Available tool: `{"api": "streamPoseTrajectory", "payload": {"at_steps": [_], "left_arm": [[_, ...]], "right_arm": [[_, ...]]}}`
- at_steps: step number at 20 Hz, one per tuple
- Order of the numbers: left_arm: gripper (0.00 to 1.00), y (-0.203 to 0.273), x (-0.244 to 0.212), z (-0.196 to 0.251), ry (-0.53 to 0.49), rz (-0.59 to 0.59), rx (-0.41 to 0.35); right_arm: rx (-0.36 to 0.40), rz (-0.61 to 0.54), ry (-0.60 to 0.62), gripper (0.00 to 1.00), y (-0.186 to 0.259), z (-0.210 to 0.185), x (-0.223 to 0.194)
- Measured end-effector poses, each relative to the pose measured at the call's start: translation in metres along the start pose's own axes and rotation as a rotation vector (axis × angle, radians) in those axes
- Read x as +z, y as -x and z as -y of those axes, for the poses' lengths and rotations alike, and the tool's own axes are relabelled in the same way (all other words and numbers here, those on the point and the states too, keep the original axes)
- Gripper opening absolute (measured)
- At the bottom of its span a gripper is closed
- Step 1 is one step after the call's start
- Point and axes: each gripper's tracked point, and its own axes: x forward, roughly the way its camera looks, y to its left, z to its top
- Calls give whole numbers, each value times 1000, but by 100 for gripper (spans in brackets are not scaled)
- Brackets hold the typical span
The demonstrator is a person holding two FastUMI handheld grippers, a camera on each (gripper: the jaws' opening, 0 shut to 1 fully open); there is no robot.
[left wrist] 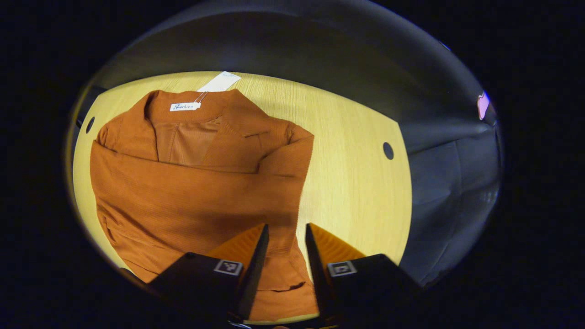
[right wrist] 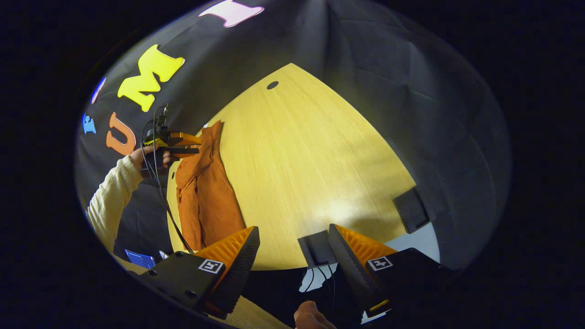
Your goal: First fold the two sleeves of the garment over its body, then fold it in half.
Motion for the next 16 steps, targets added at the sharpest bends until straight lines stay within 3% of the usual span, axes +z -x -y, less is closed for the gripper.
{"api": "streamPoseTrajectory", "payload": {"at_steps": [1, 2, 3, 4, 5, 9, 16], "left_arm": [[66, 8, 0, -4, -4, 17, -7], [82, 14, -4, -7, -3, 34, -16], [84, 22, -8, -10, 8, 46, -33], [77, 29, -13, -13, 23, 55, -52], [100, 37, -20, -18, 41, 61, -64], [100, 67, -48, -54, 78, 101, -74], [99, 109, -118, -144, 44, 211, -16]], "right_arm": [[5, -4, 20, 98, -3, -7, 0], [12, -9, 39, 98, -7, -16, -1], [20, -16, 58, 98, -11, -26, -2], [26, -24, 78, 98, -16, -35, -3], [32, -33, 99, 98, -21, -45, -3], [60, -65, 197, 98, -39, -88, -6], [104, -164, 335, 98, -74, -154, -32]]}}
